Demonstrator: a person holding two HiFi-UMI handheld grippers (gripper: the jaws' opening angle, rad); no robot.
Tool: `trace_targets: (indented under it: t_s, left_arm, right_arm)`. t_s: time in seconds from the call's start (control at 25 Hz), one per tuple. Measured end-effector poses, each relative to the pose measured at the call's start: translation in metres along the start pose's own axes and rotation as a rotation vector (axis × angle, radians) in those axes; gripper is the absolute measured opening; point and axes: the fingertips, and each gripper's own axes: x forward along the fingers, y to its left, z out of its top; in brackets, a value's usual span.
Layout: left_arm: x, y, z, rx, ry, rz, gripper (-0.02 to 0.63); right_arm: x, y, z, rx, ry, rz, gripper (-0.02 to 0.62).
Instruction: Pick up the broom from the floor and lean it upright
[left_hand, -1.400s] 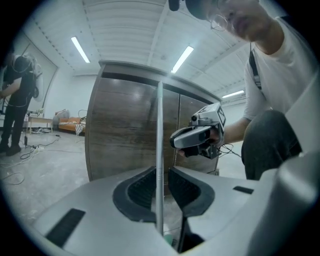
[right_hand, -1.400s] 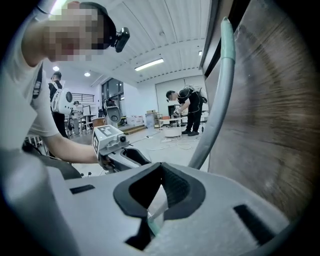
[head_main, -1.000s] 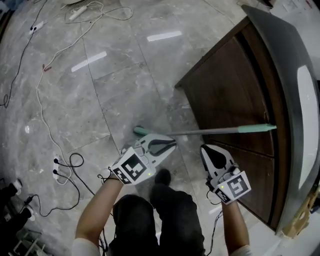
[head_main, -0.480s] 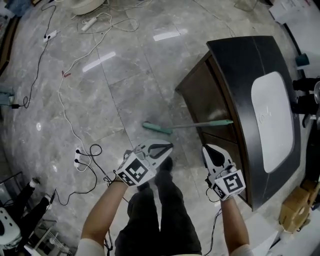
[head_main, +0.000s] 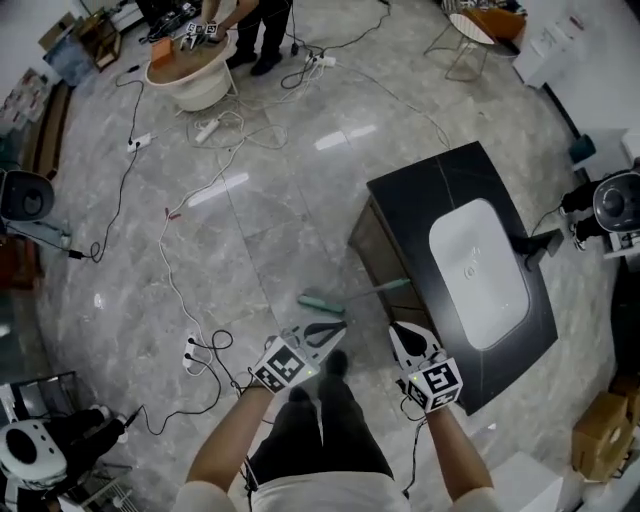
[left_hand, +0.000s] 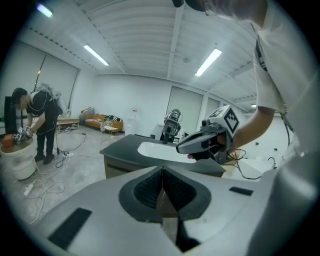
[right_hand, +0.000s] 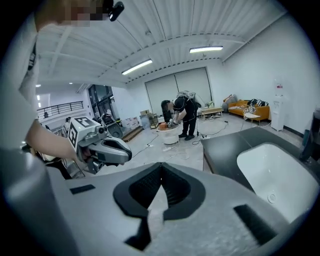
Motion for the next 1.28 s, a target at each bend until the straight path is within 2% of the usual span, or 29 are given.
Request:
trace_targets:
  t_s: [0.2, 0.44, 0.6, 0.84, 1.0, 1.28]
  left_arm:
    - [-0.034, -0.046, 0.056, 0.016, 0.020, 0.019, 0.011]
    - [-0.086, -0.074, 0.095, 0.028, -0.023, 0.050, 0.011]
    - [-0.125, -0.084, 0.097, 0.058, -0.036, 0.037, 0.011]
    - [-0.193, -0.090, 0.090, 0.077, -0.023, -0.001, 0.012]
    - [-0.236, -0.094, 0.082, 0.085, -0.005, -0.042, 0.012]
    - [-0.288, -0.111, 0.083, 0.102, -0.041, -0.119, 0.012]
  right_arm:
    - [-0.054, 0.033, 0.039, -0.008, -0.020, 0.005, 0.000]
    - [-0.093, 0.064, 0.072, -0.065, -0.060, -0.049, 0.000]
    - [-0.103, 0.091, 0.083, -0.081, -0.079, -0.107, 0.000]
    - [-0.119, 0.159, 0.103, -0.075, -0.132, -0.203, 0.000]
    - [-0.126, 0.204, 0.106, -0.064, -0.154, -0.272, 0.000]
    - [-0.153, 0.263, 0.097, -0.012, -0.189, -0.389, 0.000]
